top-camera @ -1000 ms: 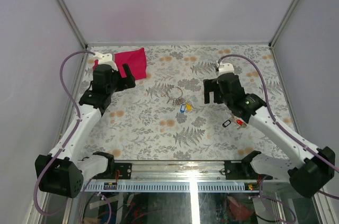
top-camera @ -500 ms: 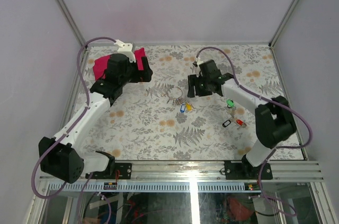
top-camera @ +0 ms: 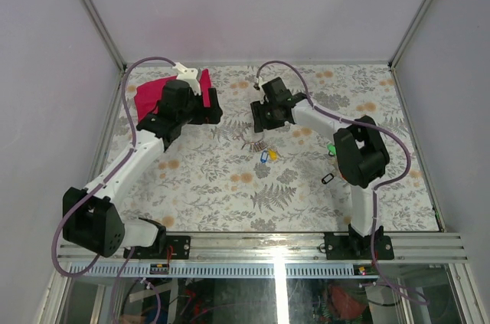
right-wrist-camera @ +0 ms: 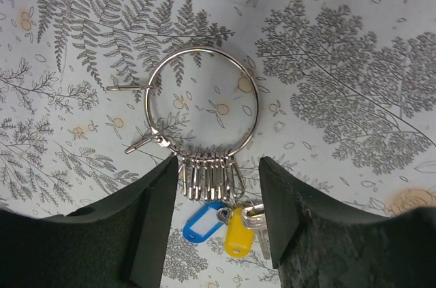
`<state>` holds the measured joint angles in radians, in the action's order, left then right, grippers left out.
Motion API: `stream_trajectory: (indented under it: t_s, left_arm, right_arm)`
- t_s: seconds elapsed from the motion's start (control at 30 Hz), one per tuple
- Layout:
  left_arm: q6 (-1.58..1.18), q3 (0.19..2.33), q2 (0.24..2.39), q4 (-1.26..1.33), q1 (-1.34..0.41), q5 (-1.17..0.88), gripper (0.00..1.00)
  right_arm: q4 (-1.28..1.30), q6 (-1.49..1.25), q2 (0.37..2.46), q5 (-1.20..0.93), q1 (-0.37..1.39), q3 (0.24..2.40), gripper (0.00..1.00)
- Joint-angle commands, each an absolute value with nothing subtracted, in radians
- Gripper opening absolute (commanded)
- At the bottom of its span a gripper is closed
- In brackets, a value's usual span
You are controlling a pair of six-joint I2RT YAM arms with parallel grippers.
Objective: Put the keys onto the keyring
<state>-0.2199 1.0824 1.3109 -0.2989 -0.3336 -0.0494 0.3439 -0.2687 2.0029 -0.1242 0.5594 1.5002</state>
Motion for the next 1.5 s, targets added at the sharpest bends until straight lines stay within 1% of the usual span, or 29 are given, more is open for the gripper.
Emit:
stream_trajectory:
  t_s: [0.0, 0.1, 0.3, 0.53, 0.63, 0.9, 1.23, 1.33, 1.47]
  left_arm:
    - [-0.206, 1.110, 1.343, -0.290, -0.317, -0.094, 0.91]
    - [-0.219, 1.110, 1.344, -0.281, -0.296, -0.125, 0.90]
    - [-0.239, 1.101, 1.350, -0.261, -0.263, -0.175, 0.90]
    - [-0.241, 1.104, 1.364, -0.260, -0.256, -0.199, 0.90]
    - [-0.245, 1.102, 1.366, -0.256, -0.248, -0.206, 0.90]
    - [-0.253, 1.104, 1.385, -0.251, -0.242, -0.235, 0.90]
    - [-0.261, 1.103, 1.396, -0.244, -0.231, -0.256, 0.90]
    - [-0.261, 1.102, 1.401, -0.245, -0.230, -0.256, 0.90]
    - [-0.262, 1.103, 1.406, -0.244, -0.223, -0.255, 0.90]
  right_arm:
    - [0.371, -0.214, 2.065, -0.123, 0.590, 1.592, 0.56]
    - [0.373, -0.187, 2.103, -0.157, 0.611, 1.637, 0.54]
    - [0.379, -0.184, 2.185, -0.195, 0.640, 1.694, 0.54]
    - [0.377, -0.193, 2.227, -0.235, 0.654, 1.719, 0.59]
    - [0.407, -0.186, 2.244, -0.231, 0.663, 1.730, 0.60]
    - [0.423, -0.195, 2.213, -0.233, 0.699, 1.653, 0.60]
    - [0.367, -0.252, 2.103, -0.253, 0.779, 1.452, 0.61]
    - [0.321, -0.268, 2.052, -0.265, 0.799, 1.401, 0.63]
    - [0.226, -0.274, 1.968, -0.284, 0.797, 1.354, 0.68]
